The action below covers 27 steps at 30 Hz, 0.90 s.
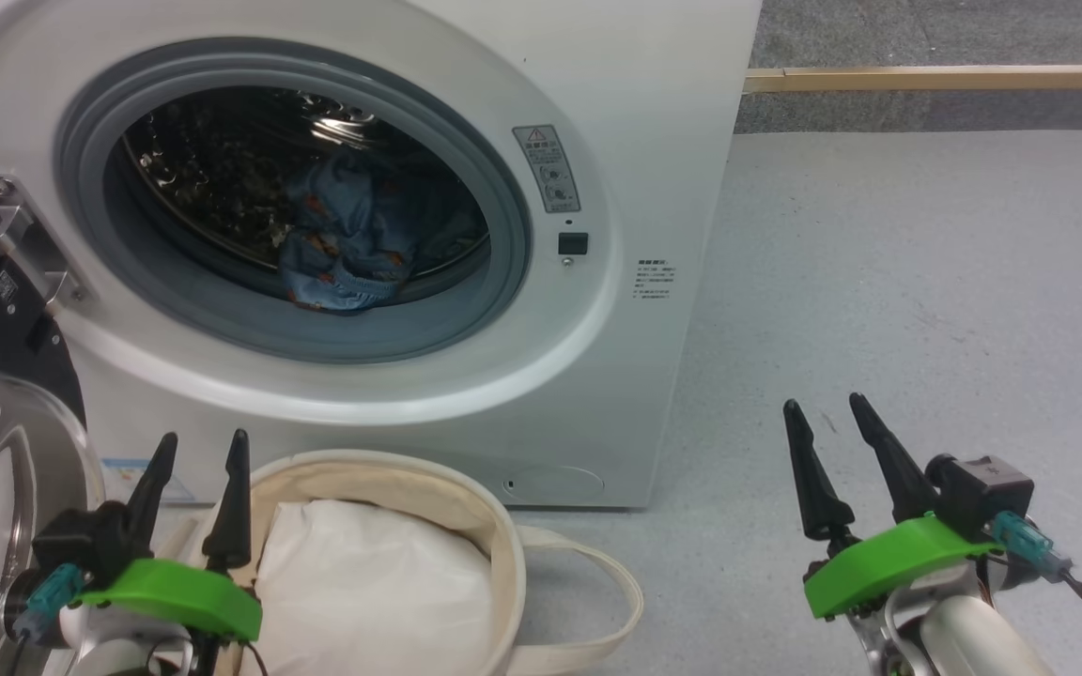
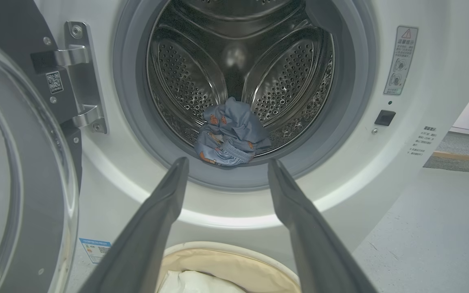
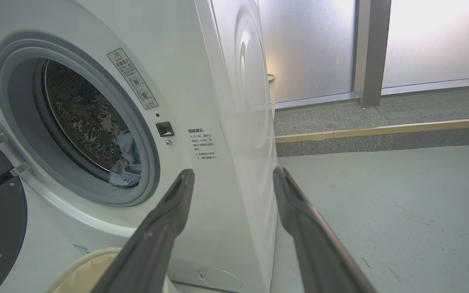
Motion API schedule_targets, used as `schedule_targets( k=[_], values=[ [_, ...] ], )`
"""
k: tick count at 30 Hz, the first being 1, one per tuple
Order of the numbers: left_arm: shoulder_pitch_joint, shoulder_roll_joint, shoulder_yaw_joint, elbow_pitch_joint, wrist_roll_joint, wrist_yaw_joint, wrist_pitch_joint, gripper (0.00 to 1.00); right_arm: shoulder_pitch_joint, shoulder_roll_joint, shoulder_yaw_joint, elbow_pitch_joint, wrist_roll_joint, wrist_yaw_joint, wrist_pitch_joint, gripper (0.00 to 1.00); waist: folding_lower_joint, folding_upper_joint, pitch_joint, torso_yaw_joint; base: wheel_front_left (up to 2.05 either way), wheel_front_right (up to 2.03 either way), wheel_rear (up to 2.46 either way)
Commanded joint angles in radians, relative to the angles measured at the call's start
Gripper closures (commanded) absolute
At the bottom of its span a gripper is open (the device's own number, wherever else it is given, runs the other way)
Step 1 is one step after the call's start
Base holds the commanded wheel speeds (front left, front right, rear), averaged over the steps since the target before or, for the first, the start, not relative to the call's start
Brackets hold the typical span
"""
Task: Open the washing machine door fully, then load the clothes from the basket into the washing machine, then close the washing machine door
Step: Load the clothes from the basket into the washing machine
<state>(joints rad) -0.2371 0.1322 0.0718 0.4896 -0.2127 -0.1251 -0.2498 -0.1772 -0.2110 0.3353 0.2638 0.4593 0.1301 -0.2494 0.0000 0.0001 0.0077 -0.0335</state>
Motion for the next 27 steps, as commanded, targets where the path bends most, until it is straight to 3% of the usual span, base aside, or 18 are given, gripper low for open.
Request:
schedule_targets(
  k=[1,19,27],
  values=[
    [-0.025,0.02,0.034,-0.038,0.012,-0.005,-0.012,0.0,-0.013,-0.016,0.016,-0.029,0.001,0.001,-0.012,0.0,0.0,-0.0001,0.0,0.001,0.0,0.0,0.0],
    [-0.052,0.011,0.037,-0.002,-0.002,-0.006,-0.012,0.0,-0.023,-0.012,0.029,-0.02,0.002,0.001,-0.012,0.0,0.0,-0.0001,0.027,-0.028,0.0,0.0,0.0],
    [-0.185,0.018,-0.018,0.107,-0.008,-0.006,-0.012,0.0,-0.032,-0.013,0.027,-0.032,-0.007,0.001,-0.012,0.0,0.0,-0.0001,0.102,-0.053,0.0,0.0,0.0]
  ],
)
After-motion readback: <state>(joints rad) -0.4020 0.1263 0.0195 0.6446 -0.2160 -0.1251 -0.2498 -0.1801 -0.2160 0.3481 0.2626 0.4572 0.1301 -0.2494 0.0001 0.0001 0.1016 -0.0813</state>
